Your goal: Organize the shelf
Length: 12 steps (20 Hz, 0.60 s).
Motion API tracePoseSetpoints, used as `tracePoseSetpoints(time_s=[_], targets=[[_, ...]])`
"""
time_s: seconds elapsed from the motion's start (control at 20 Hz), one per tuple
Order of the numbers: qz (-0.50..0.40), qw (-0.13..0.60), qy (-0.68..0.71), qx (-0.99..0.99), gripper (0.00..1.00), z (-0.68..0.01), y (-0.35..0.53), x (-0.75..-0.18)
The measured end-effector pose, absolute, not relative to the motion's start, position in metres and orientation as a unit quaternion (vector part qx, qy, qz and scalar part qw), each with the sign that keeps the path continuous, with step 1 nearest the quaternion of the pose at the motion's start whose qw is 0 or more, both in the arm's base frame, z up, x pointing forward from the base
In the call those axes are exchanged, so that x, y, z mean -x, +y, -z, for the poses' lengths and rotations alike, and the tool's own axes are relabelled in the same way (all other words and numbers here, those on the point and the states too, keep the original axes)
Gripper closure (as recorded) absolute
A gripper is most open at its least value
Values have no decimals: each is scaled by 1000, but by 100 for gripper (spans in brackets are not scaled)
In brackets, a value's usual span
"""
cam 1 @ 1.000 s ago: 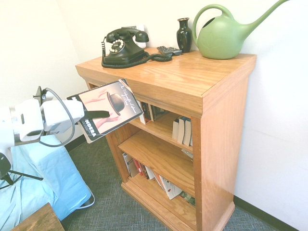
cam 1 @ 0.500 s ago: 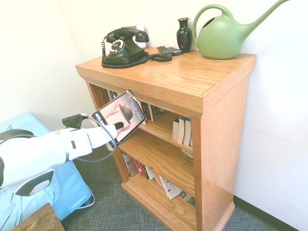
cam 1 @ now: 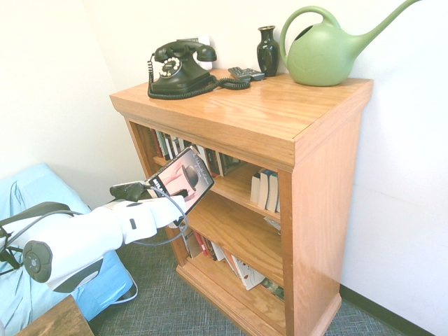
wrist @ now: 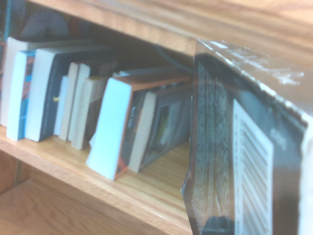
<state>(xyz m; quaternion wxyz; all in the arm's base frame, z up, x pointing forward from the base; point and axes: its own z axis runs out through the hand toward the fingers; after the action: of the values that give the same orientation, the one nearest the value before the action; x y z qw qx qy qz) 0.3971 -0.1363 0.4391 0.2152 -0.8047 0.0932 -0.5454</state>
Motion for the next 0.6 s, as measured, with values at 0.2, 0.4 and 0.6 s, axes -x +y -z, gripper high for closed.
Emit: tracePoseSetpoints(time_s=[0.2, 0.4, 0.6], targets=[[537, 216, 99, 809, 100, -415, -124, -408], [536, 227, 107, 806, 100, -398, -101, -418], [538, 238, 123, 799, 100, -388, -85, -427]])
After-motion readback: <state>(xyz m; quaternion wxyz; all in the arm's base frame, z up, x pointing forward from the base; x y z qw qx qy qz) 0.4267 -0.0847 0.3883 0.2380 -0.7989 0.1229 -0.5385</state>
